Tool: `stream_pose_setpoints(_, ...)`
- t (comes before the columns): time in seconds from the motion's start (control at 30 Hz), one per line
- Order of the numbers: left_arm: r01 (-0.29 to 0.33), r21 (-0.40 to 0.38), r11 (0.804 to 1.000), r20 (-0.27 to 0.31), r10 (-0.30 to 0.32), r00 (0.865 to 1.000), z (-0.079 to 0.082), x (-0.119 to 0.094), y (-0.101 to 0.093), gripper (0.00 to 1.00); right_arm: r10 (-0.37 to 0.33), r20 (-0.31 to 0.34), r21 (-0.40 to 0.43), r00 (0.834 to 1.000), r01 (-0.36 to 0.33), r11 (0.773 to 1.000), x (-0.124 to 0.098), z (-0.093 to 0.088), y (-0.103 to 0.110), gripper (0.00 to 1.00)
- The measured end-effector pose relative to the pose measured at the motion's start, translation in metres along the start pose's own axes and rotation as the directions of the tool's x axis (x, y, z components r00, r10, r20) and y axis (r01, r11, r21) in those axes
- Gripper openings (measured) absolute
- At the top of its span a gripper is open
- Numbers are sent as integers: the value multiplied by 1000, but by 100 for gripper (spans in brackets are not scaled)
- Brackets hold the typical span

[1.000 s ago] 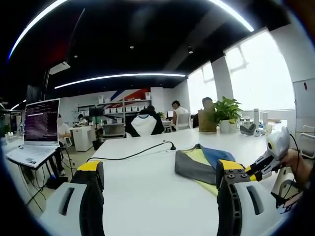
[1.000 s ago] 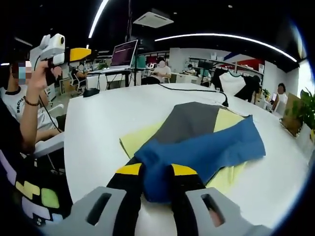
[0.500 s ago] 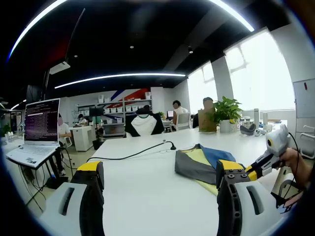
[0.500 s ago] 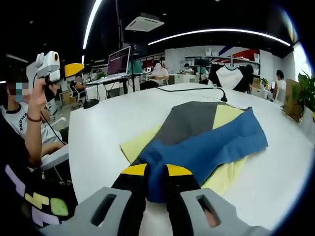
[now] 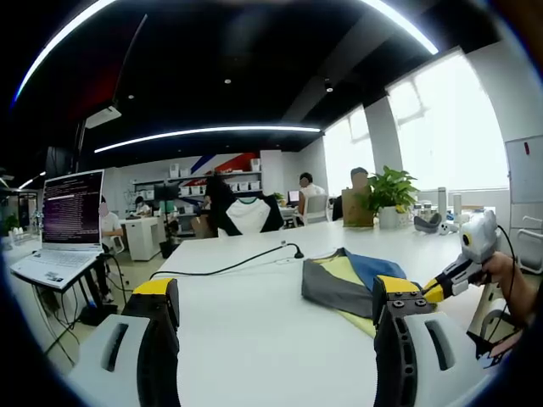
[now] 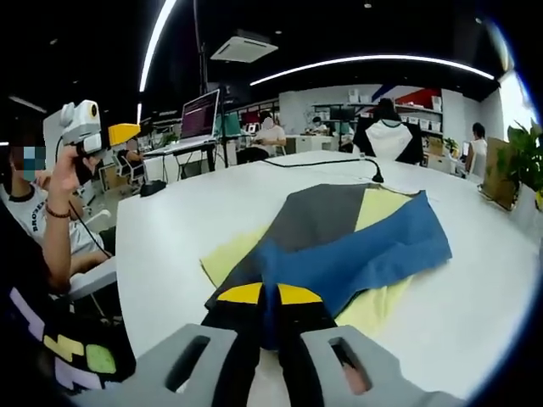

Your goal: Fold the garment on the visible template until the final outline fits inside the template.

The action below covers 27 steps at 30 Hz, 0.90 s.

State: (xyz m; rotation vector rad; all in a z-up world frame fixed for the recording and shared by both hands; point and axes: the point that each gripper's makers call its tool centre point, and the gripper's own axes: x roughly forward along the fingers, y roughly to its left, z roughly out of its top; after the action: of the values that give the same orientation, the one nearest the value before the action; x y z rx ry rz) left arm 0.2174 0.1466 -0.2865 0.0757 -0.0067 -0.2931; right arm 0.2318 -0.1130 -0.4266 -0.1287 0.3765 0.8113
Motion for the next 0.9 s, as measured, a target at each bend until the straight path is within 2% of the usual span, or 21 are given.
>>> stream_pose_setpoints(0.03,0,0,1000,0,0,1000,0,0,0,100,-13,54,-11,998,13,1000,-1,9,-2,0)
stream_pose_setpoints(0.07,1,0,1000,-1,-1,1000,0,0,0,100,-9,82,-49,997,13,999,-3,14,-2,0)
stream_pose_setpoints(0.1,1,0,1000,-1,-1,1000,0,0,0,100,-22,78,-95,997,29,995,-7,15,-3,0)
stream_pose_setpoints(0.2,2,0,1000,-2,-2,1000,-1,1,-1,100,-53,103,-21,993,55,998,-12,22,-6,0)
stream_pose_setpoints(0.23,4,1,1000,-3,-4,1000,-1,1,-1,100,-42,125,54,991,36,998,-14,27,-4,0)
stream_pose_setpoints(0.27,6,1,1000,-4,-6,1000,-1,1,-2,100,-26,119,64,993,18,998,-15,28,-3,0)
stream_pose_setpoints(0.3,6,1,1000,-4,-6,1000,-1,1,-2,100,-11,100,40,995,7,999,-16,27,-3,0)
stream_pose_setpoints(0.4,4,3,1000,-4,-4,1000,-1,1,-2,100,-80,73,-25,994,82,996,-19,29,-12,0)
stream_pose_setpoints(0.43,5,0,1000,-3,-5,1000,-1,1,-2,100,-71,73,-17,995,72,997,-19,30,-10,0)
stream_pose_setpoints(0.53,4,2,1000,-1,-4,1000,0,1,-2,100,-56,92,-6,994,57,998,-22,37,-9,0)
stream_pose_setpoints(0.73,12,5,1000,-7,-12,1000,-1,2,-6,100,-82,109,-26,991,85,996,-28,43,-17,0)
stream_pose_setpoints(0.8,14,7,1000,-9,-14,1000,-1,3,-6,100,-111,113,-42,987,117,992,-30,44,-22,0)
stream_pose_setpoints(0.9,11,14,1000,9,-12,1000,3,1,-7,100,-104,130,-20,986,108,994,-34,47,-24,0)
